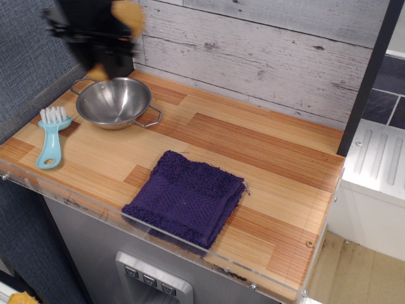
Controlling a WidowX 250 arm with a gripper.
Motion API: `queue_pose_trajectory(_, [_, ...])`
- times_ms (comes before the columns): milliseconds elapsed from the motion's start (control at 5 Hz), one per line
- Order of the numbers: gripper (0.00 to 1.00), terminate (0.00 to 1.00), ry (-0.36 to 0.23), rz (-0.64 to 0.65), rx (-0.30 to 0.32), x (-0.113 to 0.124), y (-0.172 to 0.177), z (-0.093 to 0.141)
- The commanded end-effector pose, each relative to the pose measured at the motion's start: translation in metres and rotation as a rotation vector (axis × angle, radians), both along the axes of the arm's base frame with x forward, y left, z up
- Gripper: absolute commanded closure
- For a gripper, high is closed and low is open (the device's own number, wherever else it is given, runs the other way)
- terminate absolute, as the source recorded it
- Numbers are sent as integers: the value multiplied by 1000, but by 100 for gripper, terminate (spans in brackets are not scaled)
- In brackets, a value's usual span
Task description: Place the chicken drumstick to the right of purple cloth.
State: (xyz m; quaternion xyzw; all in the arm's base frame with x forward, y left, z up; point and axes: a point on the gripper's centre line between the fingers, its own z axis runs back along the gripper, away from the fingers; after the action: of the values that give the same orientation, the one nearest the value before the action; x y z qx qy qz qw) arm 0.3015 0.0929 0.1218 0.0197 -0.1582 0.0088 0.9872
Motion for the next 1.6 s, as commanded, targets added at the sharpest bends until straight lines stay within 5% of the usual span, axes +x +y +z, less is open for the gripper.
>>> queue_pose_trajectory(0, [100,0,82,7,-49,15,-93,1])
queue_pose_trajectory(600, [100,0,121,40,6,-35,-194,-27])
queue_pose_trajectory(1400, [100,0,274,67,-70,-38,-204,-101])
